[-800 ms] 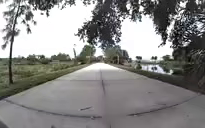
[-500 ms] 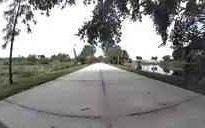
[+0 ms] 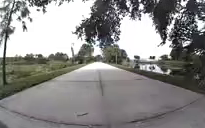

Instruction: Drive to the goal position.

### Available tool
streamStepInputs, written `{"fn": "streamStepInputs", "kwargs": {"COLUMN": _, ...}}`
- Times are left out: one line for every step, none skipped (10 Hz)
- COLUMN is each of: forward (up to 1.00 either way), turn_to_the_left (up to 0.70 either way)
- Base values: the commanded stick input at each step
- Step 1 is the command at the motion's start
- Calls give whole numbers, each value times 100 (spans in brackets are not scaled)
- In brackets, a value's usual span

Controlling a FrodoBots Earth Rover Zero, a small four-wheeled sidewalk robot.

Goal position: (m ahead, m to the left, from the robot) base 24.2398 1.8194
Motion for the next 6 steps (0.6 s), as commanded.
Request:
{"fn": "streamStepInputs", "kwargs": {"forward": 85, "turn_to_the_left": 0}}
{"fn": "streamStepInputs", "kwargs": {"forward": 85, "turn_to_the_left": 0}}
{"fn": "streamStepInputs", "kwargs": {"forward": 85, "turn_to_the_left": 0}}
{"fn": "streamStepInputs", "kwargs": {"forward": 85, "turn_to_the_left": 0}}
{"fn": "streamStepInputs", "kwargs": {"forward": 85, "turn_to_the_left": 0}}
{"fn": "streamStepInputs", "kwargs": {"forward": 85, "turn_to_the_left": 0}}
